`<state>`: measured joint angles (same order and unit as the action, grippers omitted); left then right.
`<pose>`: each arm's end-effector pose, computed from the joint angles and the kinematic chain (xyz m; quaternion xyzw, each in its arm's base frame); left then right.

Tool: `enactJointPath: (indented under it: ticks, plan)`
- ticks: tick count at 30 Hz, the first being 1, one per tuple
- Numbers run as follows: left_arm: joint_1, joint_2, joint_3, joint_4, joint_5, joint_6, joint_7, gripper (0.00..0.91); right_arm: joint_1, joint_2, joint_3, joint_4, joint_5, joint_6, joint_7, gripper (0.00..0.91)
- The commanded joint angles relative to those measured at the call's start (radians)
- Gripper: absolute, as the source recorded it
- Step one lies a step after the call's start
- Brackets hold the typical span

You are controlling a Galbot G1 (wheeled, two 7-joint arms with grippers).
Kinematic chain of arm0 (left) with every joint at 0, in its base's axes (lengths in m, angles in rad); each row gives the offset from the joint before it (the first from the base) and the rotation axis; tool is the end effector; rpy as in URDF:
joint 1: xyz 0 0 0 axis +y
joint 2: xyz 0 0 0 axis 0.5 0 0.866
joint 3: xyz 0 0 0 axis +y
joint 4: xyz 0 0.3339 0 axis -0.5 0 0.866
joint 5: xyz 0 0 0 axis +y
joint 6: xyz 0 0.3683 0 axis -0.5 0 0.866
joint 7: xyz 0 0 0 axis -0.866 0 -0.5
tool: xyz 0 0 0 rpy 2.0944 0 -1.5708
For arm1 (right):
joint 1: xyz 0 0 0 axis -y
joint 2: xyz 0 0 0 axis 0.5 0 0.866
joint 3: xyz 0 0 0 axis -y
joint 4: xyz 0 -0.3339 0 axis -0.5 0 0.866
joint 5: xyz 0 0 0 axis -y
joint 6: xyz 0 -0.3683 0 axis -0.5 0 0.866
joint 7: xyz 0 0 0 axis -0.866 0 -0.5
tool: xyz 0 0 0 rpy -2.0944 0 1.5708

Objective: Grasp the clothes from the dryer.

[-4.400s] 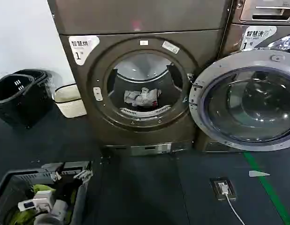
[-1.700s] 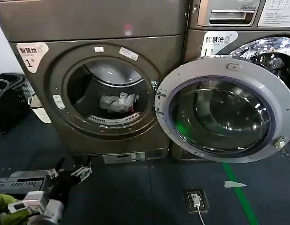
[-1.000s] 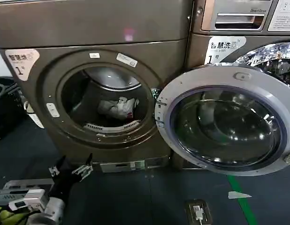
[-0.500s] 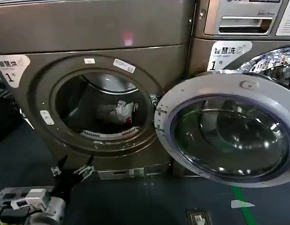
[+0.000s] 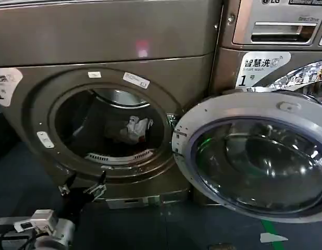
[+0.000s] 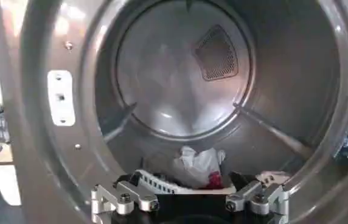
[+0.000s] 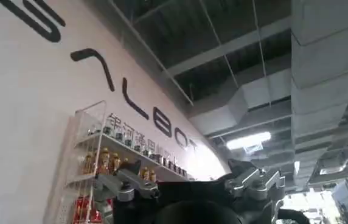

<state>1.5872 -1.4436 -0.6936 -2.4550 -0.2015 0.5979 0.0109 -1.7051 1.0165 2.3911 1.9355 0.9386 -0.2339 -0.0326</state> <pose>0.1749 0.0454 -0.1557 0.0006 -0.9927 -0.0020 0.1207 -0.0790 -0.3864 0.0623 0.4759 0.8167 -0.1422 0.2938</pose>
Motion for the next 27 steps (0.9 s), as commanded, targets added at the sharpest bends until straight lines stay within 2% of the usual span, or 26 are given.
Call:
enactJointPath:
  ticks: [1,27]
  plan:
    - [0.001,0.001,0.001,-0.001,0.001,0.000,0.000,0.907,0.000,0.001,0.000,0.002,0.001,0.000,0.000,0.907]
    - [-0.010,-0.006,0.002,0.007,-0.014,0.005,0.004,0.907,0.005,0.000,0.000,0.000,-0.002,0.000,-0.001,0.907]
